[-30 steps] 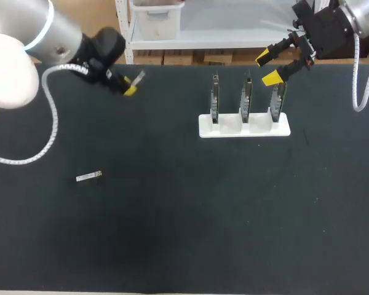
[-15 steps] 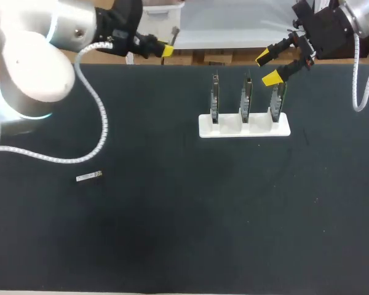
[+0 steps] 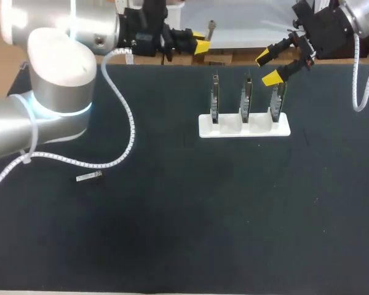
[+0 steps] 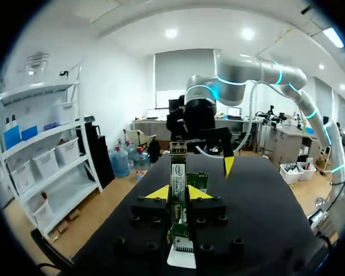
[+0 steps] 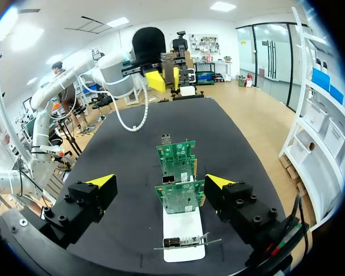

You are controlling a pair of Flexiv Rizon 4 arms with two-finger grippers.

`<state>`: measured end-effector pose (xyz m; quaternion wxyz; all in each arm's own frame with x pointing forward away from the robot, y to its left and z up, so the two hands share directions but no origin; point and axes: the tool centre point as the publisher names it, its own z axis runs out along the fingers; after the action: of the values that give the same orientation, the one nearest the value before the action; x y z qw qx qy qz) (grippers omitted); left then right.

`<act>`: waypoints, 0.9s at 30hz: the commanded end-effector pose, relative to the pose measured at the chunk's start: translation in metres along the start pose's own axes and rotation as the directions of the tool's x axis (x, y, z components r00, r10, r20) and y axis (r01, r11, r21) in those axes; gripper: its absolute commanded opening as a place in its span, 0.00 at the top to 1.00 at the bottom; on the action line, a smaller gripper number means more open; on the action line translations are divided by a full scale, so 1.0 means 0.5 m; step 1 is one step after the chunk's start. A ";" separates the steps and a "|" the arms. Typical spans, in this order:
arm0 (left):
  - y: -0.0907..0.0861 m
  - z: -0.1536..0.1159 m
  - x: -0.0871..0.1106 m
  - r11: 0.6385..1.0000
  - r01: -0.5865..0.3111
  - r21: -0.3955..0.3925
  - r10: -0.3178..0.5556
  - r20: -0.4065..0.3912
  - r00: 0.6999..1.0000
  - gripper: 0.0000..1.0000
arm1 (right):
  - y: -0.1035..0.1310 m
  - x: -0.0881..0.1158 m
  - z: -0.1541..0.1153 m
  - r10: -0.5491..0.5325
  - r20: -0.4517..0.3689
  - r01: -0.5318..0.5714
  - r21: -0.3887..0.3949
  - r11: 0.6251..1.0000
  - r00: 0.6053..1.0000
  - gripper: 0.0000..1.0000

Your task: Pick up the optical module with the left hand, and insert it into the network port with the right hand.

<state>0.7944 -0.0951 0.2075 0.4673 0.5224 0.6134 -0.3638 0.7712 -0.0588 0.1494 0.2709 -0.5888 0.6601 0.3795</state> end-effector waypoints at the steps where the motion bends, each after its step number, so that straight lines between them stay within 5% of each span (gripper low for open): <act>1: 0.001 0.032 -0.001 0.998 -0.017 0.062 0.011 0.103 0.995 1.00 | 0.001 0.000 0.001 -0.001 0.000 0.001 0.002 1.000 1.000 0.00; 17: -0.054 0.120 -0.004 0.986 -0.034 0.161 0.013 0.134 0.991 1.00 | 0.001 0.000 0.001 -0.001 0.000 0.001 0.002 1.000 1.000 0.00; 27: -0.073 0.151 0.008 0.979 0.037 0.201 -0.071 0.163 0.984 1.00 | 0.001 0.000 0.001 -0.001 0.000 0.001 0.002 1.000 1.000 0.00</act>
<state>0.7699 -0.1671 0.1831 0.4523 0.5168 0.5492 -0.4762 0.7712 -0.0588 0.1494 0.2709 -0.5888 0.6601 0.3795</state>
